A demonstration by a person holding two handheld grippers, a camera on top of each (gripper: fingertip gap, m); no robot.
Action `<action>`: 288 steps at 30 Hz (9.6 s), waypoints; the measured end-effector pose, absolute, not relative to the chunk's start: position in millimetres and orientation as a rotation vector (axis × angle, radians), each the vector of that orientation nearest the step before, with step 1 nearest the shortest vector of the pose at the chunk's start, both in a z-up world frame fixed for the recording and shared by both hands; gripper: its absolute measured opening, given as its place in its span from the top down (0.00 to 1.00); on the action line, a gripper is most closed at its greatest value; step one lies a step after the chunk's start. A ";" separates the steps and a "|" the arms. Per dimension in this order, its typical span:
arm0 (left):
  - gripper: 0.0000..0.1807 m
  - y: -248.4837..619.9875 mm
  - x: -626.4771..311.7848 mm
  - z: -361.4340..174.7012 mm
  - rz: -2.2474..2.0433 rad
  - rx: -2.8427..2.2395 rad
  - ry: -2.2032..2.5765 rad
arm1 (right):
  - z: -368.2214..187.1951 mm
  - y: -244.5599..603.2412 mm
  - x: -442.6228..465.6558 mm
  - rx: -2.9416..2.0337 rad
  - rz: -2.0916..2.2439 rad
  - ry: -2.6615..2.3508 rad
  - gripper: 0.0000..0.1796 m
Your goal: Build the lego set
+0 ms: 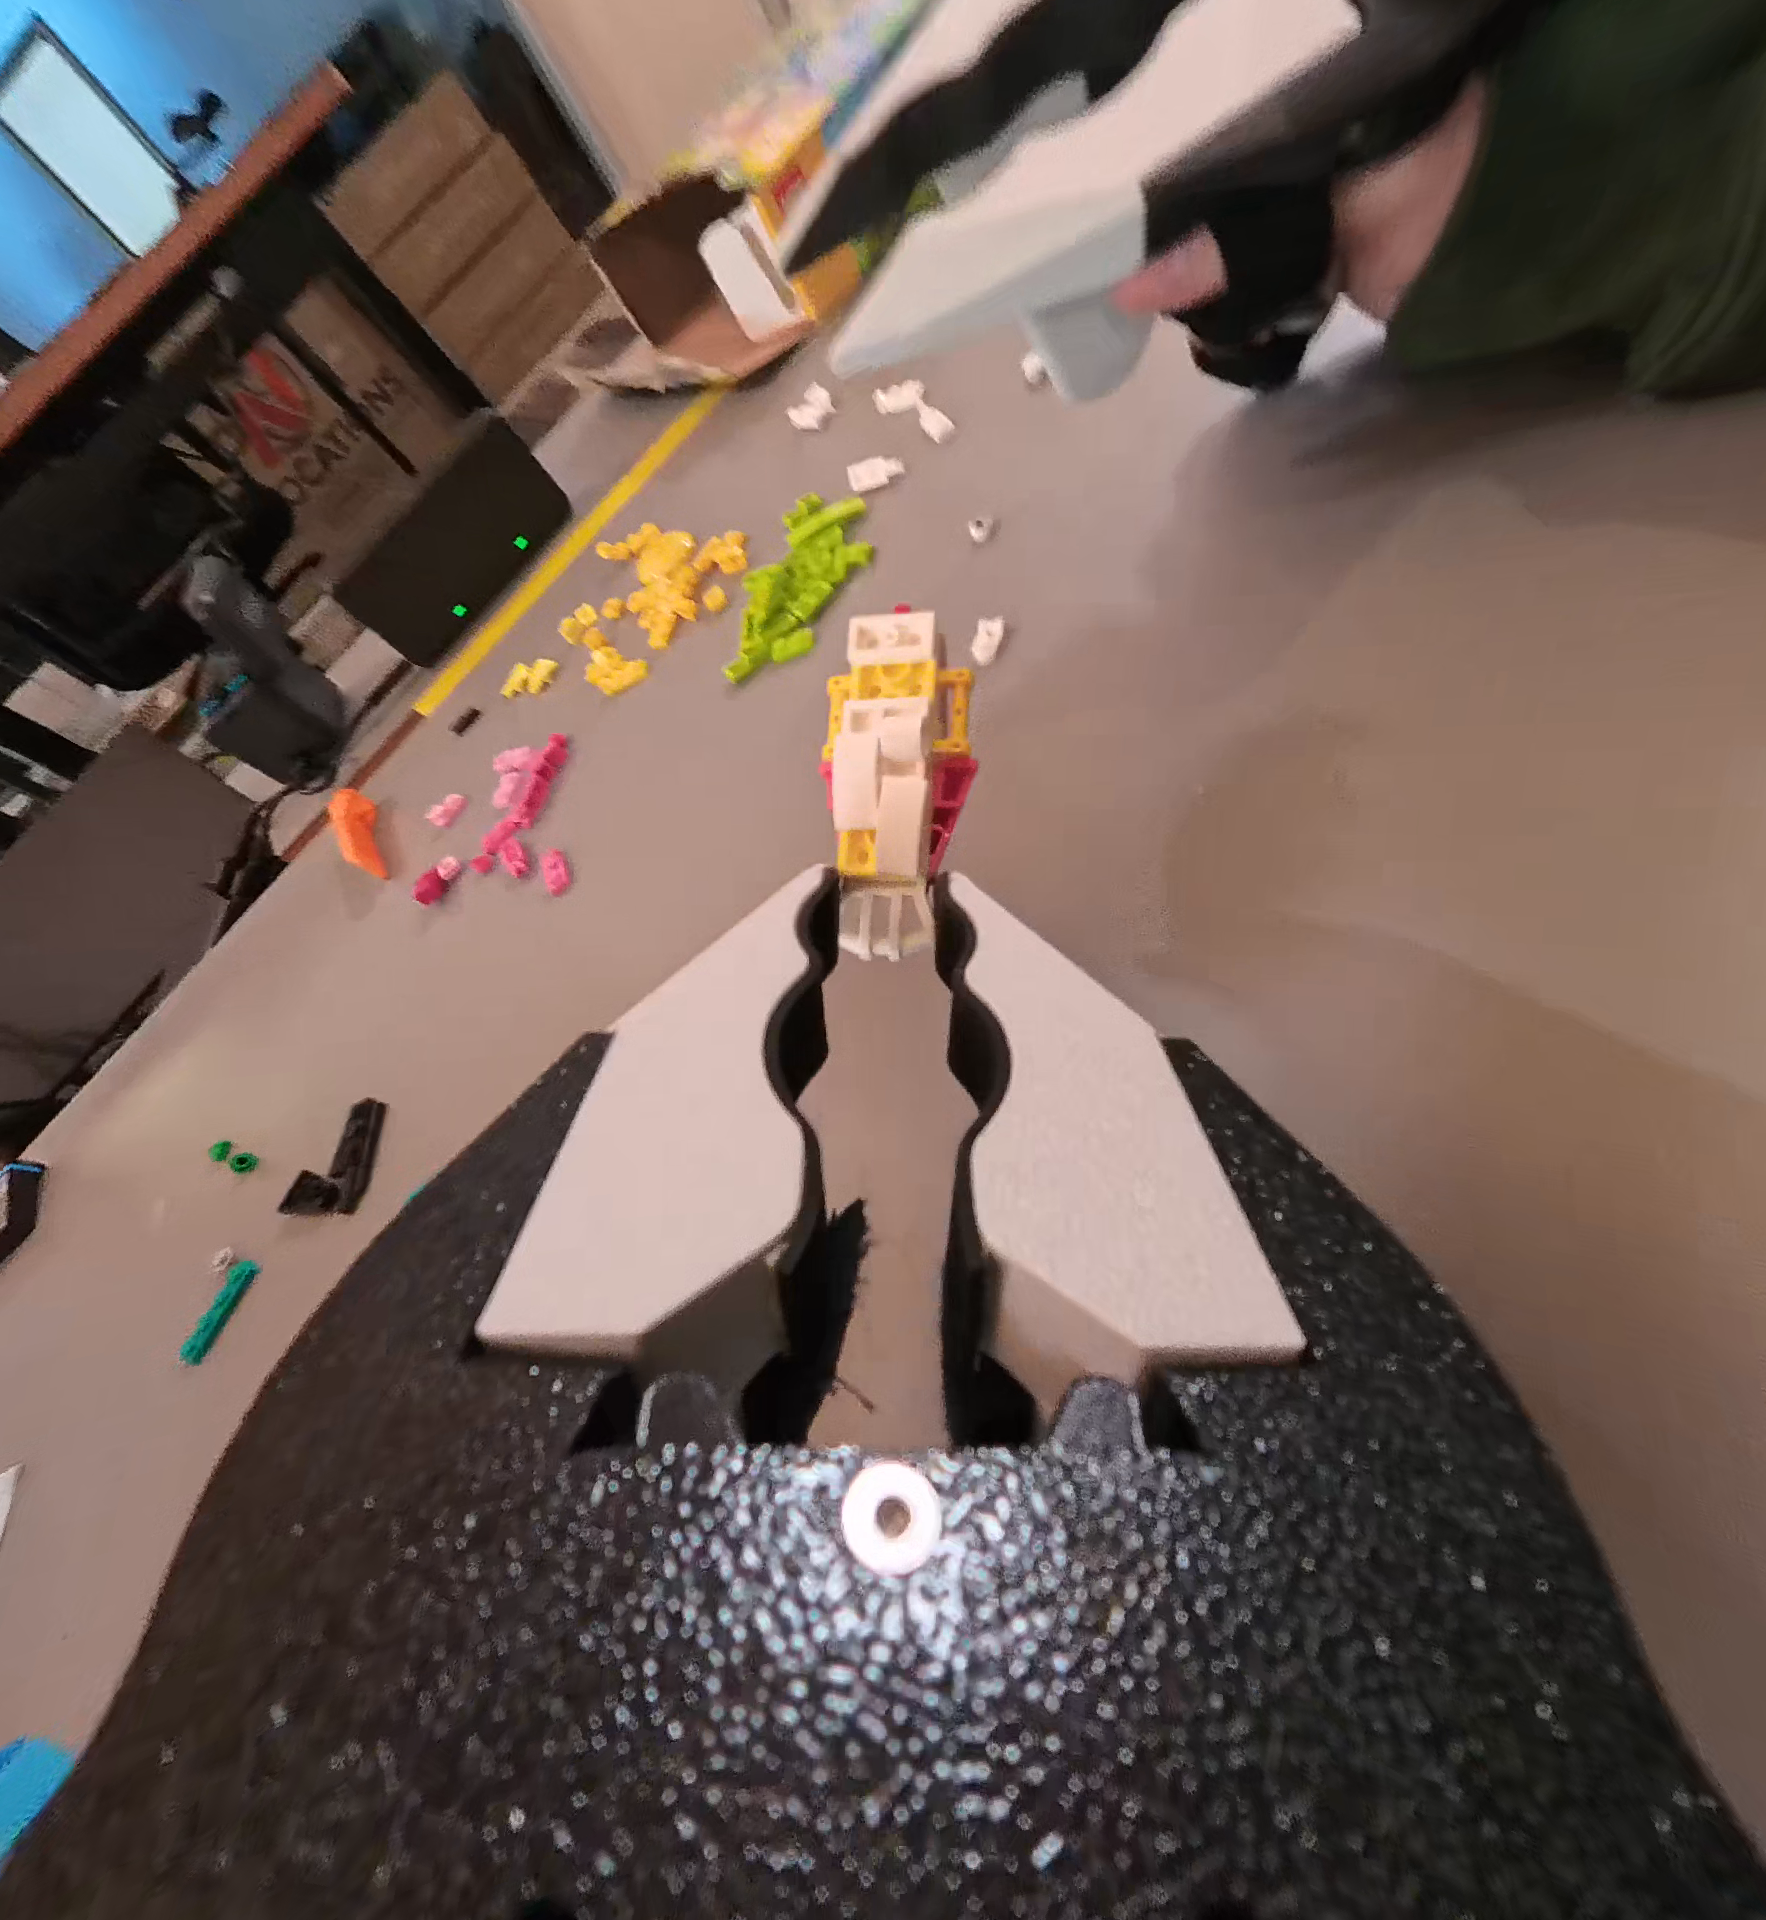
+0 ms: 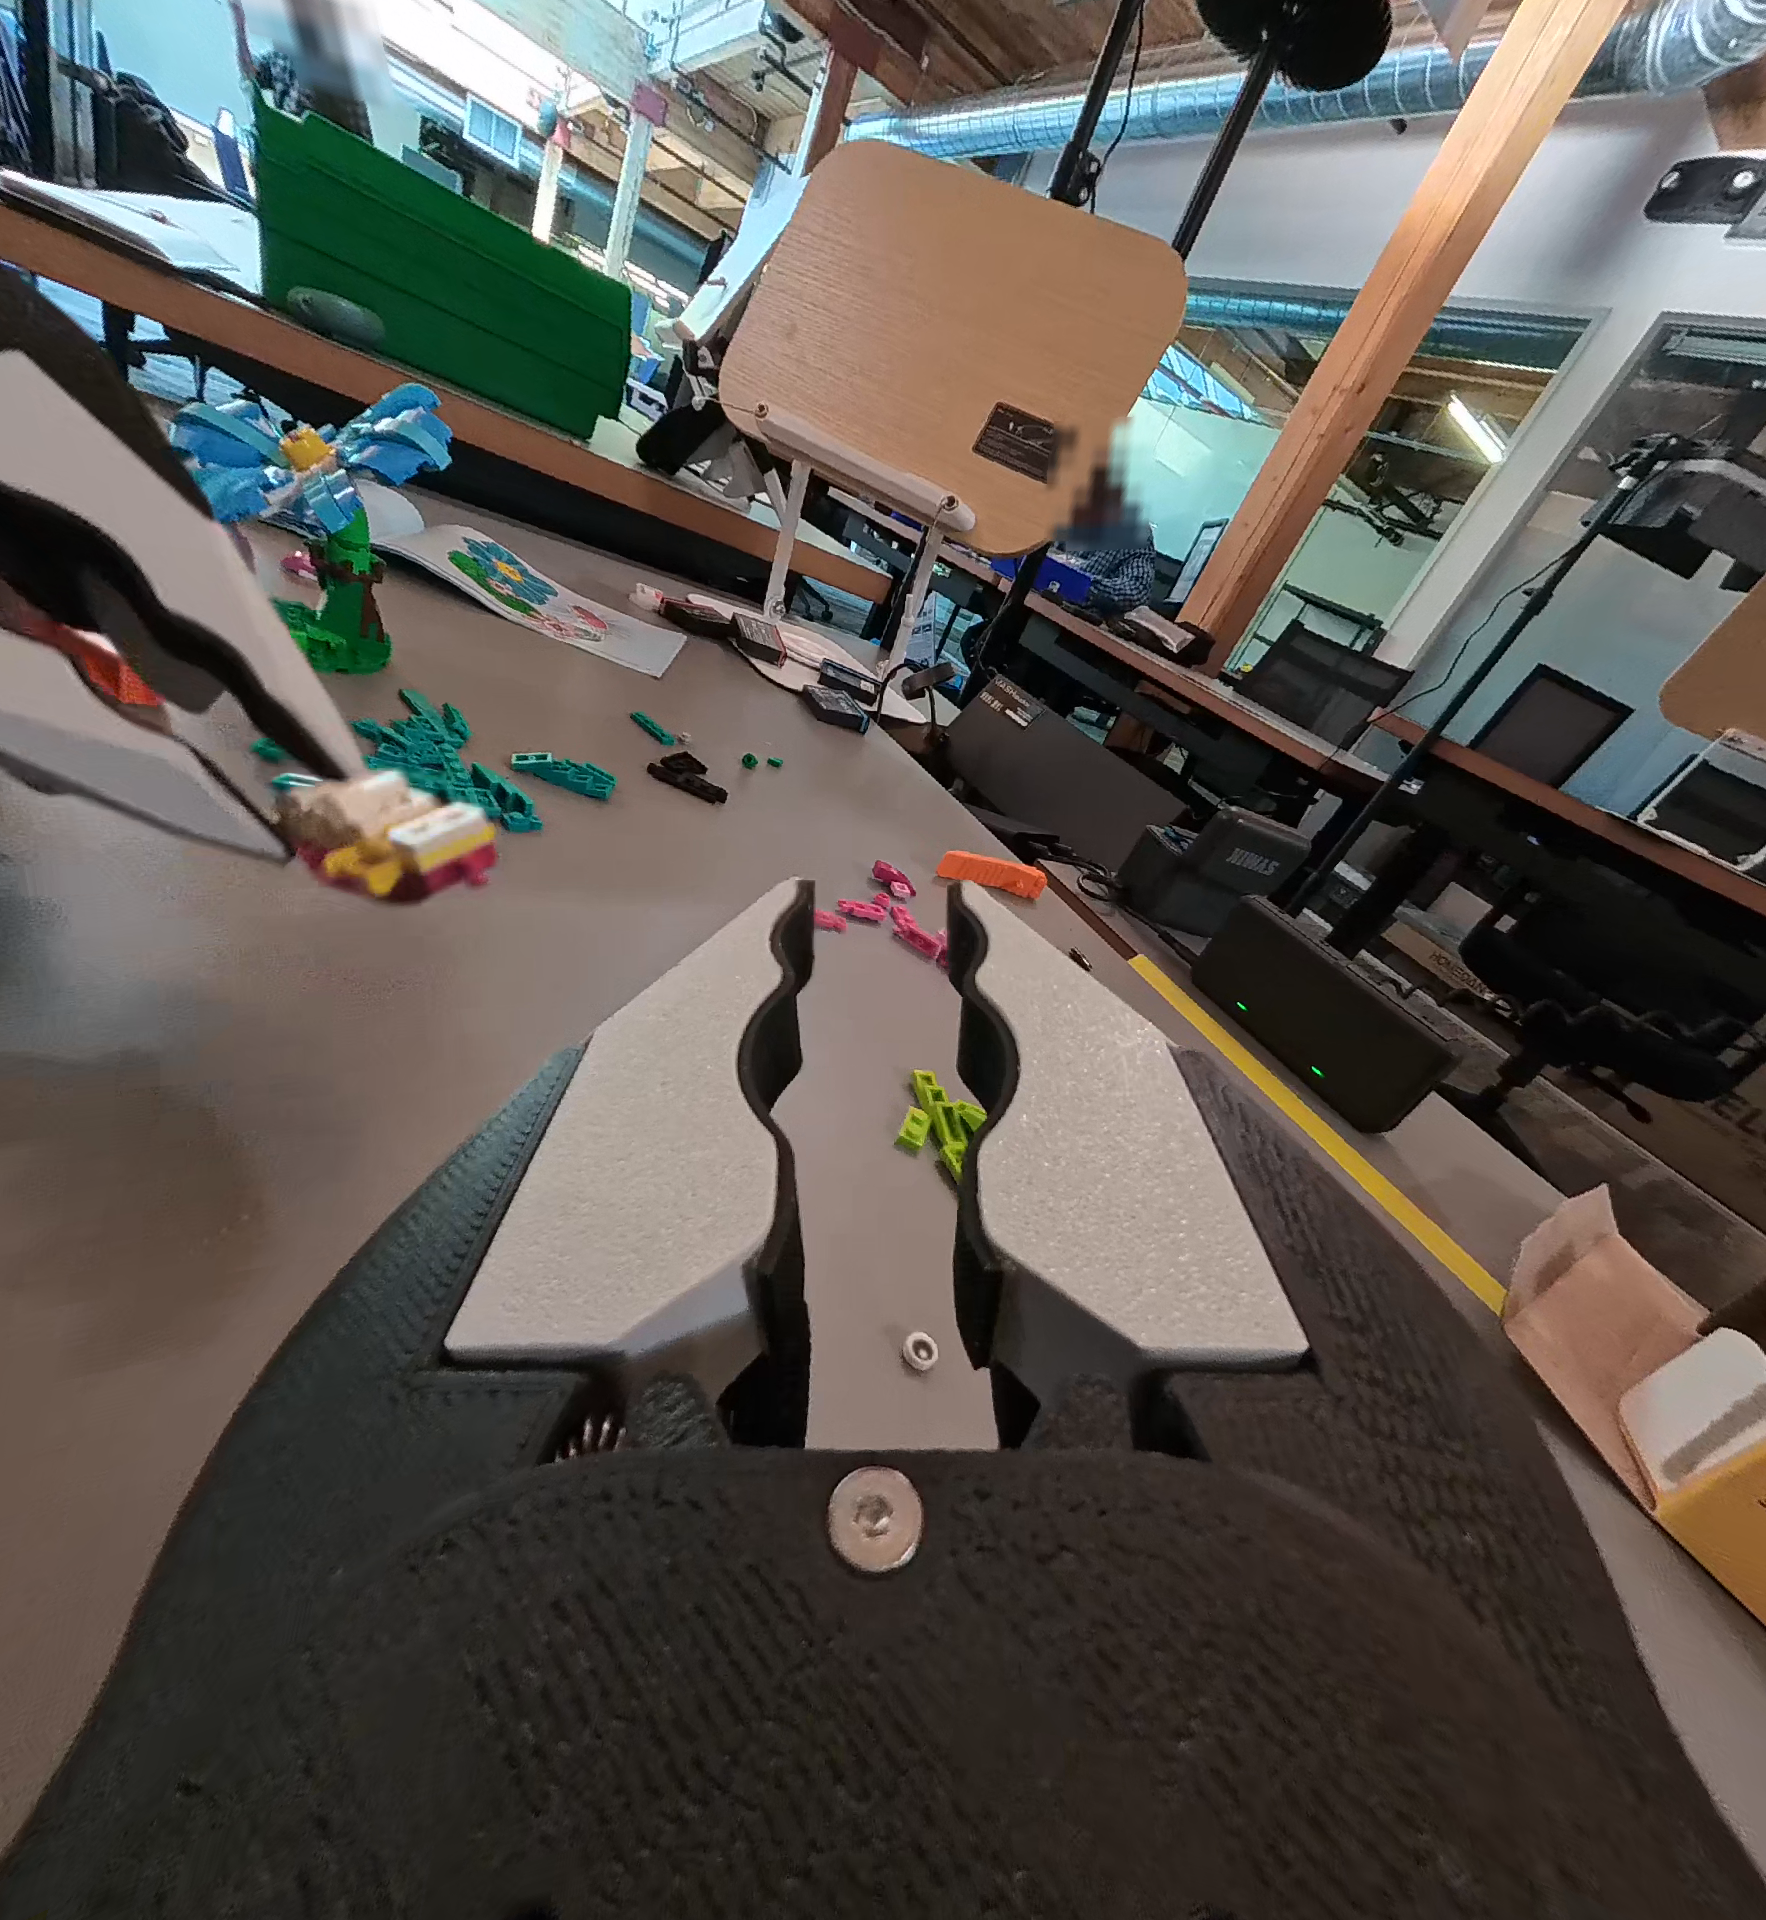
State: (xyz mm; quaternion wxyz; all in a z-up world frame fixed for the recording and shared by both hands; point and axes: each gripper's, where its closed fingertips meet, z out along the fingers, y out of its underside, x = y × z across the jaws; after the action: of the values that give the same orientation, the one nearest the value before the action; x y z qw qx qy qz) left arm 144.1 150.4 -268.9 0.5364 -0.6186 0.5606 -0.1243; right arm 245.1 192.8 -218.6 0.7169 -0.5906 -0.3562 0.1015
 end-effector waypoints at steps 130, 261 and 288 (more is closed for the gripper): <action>0.90 100.6 153.7 -198.5 -0.982 -1.131 0.943 | -187.7 128.9 197.9 -1.244 0.525 -0.566 0.87; 0.81 157.5 -125.5 -263.4 -0.219 -1.698 0.494 | -189.9 160.6 -15.6 -1.228 0.688 -0.752 0.87; 0.80 157.8 -127.2 -262.6 -0.197 -1.681 0.469 | -184.7 159.9 -11.5 -1.191 0.599 -0.737 0.87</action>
State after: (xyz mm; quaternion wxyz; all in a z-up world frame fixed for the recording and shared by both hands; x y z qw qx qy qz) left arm -127.2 157.8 -262.6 0.6385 -0.7367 0.2055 -0.0861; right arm -11.5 159.9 -184.7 0.7239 -0.5394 -0.3337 0.2714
